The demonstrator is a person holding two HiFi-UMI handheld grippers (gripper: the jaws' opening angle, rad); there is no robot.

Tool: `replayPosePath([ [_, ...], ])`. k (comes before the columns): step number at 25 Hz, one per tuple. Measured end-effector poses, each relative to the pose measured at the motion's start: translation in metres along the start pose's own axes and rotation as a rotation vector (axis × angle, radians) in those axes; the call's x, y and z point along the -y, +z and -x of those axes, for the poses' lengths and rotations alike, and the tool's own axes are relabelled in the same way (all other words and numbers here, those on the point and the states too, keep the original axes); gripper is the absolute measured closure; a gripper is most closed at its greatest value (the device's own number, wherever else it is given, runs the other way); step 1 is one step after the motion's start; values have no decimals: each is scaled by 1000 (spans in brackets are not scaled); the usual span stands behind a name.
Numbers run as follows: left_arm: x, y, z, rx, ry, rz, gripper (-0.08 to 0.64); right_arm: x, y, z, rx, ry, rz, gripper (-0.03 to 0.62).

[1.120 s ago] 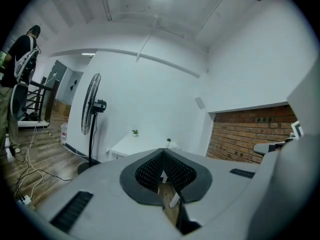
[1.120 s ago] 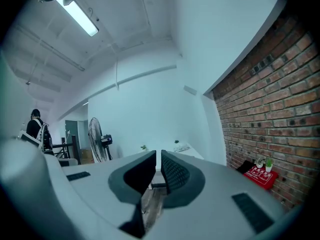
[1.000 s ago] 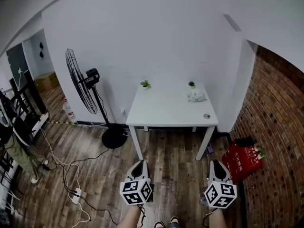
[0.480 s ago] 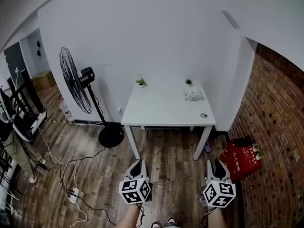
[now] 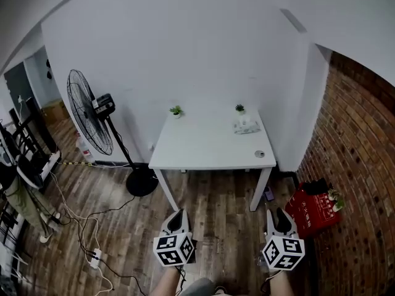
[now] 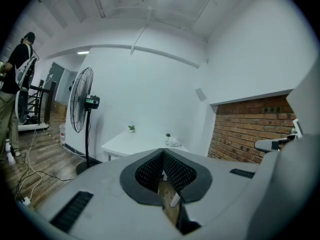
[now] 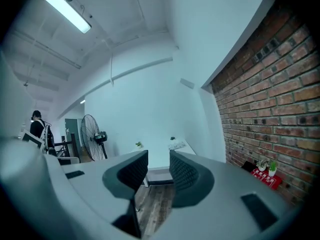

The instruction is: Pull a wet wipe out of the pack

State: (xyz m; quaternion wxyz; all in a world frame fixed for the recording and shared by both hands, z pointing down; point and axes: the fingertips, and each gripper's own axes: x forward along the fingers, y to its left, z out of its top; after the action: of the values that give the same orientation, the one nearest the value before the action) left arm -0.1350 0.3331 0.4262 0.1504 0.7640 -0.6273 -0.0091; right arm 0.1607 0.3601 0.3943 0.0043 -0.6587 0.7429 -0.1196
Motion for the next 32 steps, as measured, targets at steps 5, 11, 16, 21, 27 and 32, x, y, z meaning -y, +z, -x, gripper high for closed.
replayPosePath([
  [5, 13, -6, -25, -34, -15, -16, 558, 16, -3, -17, -19, -6, -8, 457],
  [11, 25, -7, -68, -47, -49, -51, 558, 33, -9, -53, -43, -28, -5, 457],
  [16, 11, -4, -115, -66, -55, -50, 558, 36, -3, -97, -41, -39, -7, 457],
  [21, -10, 9, -180, -80, -62, -27, 558, 42, 12, -153, -34, -72, 9, 457],
  [27, -17, 34, -257, -77, -112, -43, 558, 52, 36, -220, -15, -120, 3, 457],
  [32, -28, 56, -314, -59, -131, -46, 558, 60, 53, -270, 10, -149, -1, 457],
])
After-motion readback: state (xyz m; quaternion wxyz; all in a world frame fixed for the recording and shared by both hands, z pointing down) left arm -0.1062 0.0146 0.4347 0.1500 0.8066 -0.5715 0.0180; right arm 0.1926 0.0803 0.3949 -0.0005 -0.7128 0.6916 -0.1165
